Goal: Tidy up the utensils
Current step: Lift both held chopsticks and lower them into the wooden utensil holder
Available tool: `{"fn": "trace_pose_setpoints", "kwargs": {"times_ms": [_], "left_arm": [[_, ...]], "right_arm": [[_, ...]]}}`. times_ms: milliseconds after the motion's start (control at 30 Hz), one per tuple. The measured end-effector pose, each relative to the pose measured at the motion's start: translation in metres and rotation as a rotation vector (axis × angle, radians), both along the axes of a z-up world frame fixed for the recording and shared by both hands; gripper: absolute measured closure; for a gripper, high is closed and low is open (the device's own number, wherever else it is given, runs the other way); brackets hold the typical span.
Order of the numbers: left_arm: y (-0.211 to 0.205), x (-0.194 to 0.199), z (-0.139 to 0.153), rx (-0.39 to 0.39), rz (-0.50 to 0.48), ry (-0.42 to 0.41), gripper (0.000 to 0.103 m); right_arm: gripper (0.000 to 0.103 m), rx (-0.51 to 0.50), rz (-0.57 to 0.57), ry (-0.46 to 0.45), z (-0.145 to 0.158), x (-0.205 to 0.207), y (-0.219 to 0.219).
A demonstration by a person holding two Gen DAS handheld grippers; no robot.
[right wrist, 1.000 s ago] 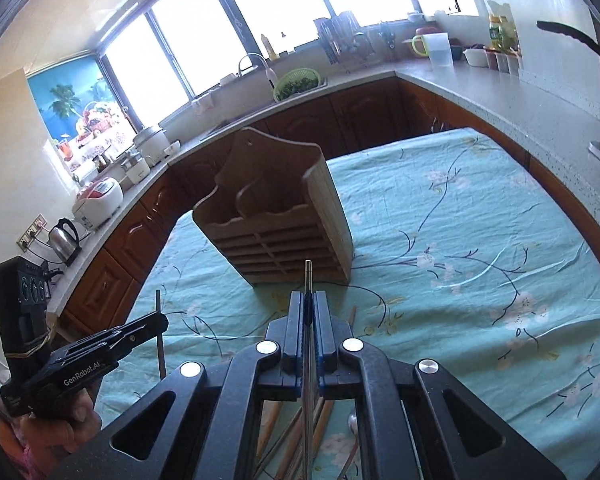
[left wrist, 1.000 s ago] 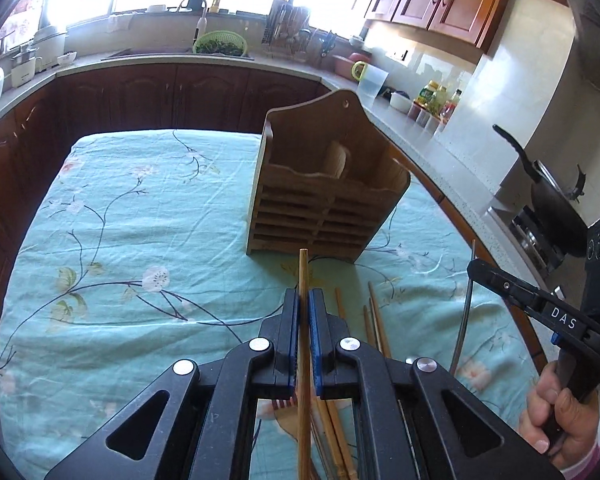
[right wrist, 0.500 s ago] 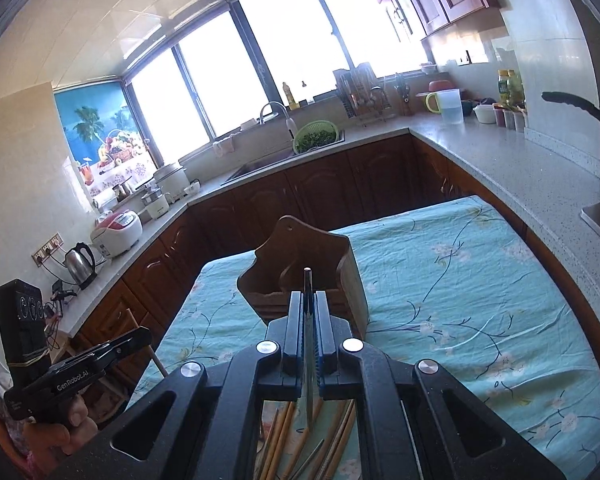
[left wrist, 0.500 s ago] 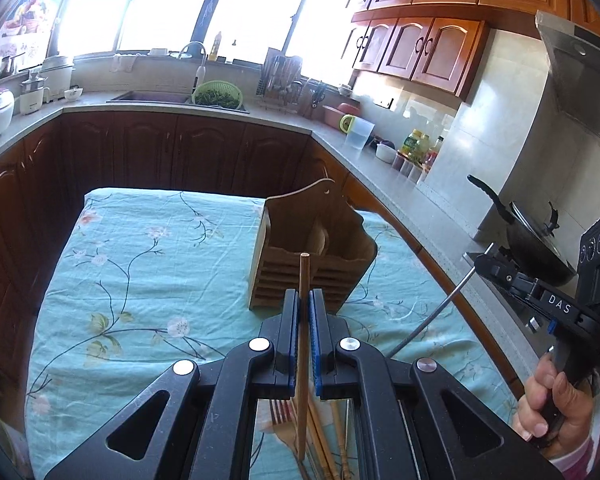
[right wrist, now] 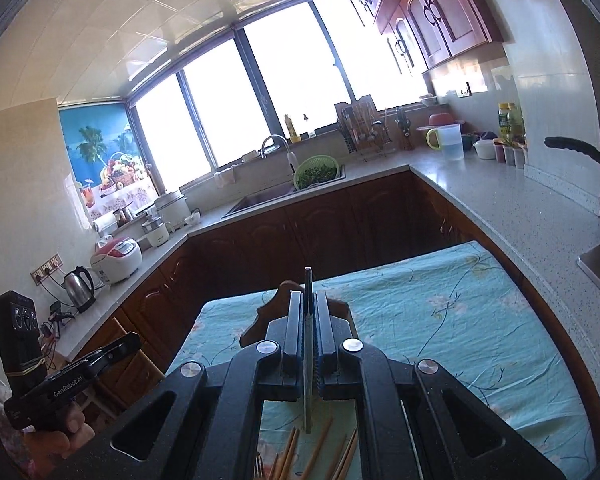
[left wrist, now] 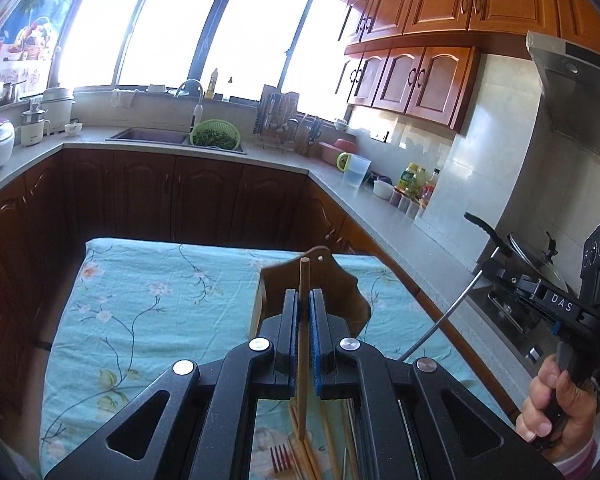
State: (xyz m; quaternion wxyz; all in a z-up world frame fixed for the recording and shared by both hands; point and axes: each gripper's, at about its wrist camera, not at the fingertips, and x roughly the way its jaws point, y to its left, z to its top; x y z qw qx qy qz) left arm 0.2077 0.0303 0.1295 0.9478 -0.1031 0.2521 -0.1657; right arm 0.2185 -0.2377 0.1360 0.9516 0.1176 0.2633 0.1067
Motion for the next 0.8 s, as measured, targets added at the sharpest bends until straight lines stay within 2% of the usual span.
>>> {"fn": "trace_pose_setpoints", "kwargs": {"times_ms": [233,367,533,800], "left_arm": [[0.000,0.032,0.016,-0.027,0.041,-0.099,0.099],[0.003,0.060,0.010,-0.078,0.083,-0.136,0.099],[-0.005,0.091,-0.027,-0.089,0.163,-0.167,0.099],[-0.035,0.128,-0.108,-0.103,0.202,-0.110,0.099]], "right_arm": [[0.099,0.023,-0.030,-0.076,0.028,0.039,-0.005],[0.099,0.023,-0.049,-0.082,0.025,0.068,-0.004],[0.099,0.014,-0.057,-0.049,-0.006,0.097,-0.001],[0.099,0.046,-0.080,0.005,-0.065,0.115,-0.005]]}}
